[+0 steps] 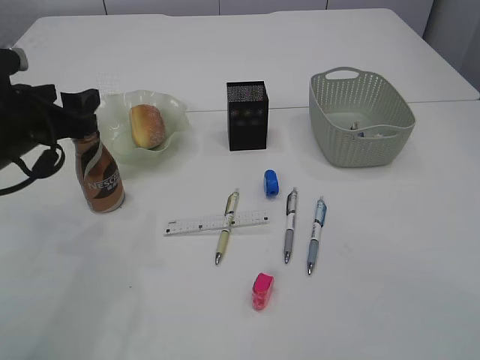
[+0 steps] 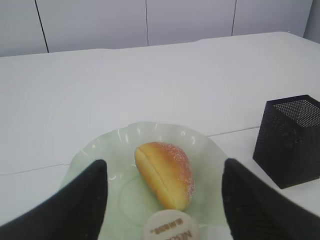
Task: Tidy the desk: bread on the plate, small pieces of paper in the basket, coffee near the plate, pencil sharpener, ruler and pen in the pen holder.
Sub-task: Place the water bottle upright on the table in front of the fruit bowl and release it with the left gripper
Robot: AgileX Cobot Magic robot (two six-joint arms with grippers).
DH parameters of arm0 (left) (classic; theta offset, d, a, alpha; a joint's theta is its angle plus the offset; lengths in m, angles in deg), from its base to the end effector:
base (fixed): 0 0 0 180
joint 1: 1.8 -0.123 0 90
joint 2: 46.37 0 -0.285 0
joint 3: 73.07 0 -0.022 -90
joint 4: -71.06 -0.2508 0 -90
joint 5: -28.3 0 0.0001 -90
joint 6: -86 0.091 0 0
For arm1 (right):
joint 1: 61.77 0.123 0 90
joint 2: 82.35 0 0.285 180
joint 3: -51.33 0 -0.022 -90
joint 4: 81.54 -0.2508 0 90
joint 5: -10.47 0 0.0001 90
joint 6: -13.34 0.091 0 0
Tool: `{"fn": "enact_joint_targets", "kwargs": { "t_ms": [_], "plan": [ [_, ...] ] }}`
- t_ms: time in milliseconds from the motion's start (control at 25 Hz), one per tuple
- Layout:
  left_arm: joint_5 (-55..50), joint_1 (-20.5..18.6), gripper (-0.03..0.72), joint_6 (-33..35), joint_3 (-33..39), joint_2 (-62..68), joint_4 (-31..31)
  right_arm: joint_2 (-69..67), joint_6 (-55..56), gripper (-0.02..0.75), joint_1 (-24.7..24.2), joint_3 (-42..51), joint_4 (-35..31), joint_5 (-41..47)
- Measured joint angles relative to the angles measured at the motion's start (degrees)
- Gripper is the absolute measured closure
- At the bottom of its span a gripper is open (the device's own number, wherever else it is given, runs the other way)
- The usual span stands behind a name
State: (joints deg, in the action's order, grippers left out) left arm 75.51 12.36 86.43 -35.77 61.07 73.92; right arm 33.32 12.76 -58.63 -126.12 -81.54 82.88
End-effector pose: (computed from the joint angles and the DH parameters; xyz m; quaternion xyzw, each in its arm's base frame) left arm 0.3288 -0.0795 0.1907 0.0708 0.7488 -0.0762 0.6545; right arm 0.1576 0.0086 0.4295 -0.0304 0.9371 0.0078 0.3477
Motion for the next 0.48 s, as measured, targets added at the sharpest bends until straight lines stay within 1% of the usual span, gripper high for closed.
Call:
{"fn": "enact_joint_targets", "kwargs": {
  "t_ms": [480],
  "plan": [
    [-27.9, 0.0, 0.188, 0.1, 0.3, -21.8, 0.0, 0.0, -0.1, 0.164, 0.0, 0.0, 0.0, 0.0]
  ]
}}
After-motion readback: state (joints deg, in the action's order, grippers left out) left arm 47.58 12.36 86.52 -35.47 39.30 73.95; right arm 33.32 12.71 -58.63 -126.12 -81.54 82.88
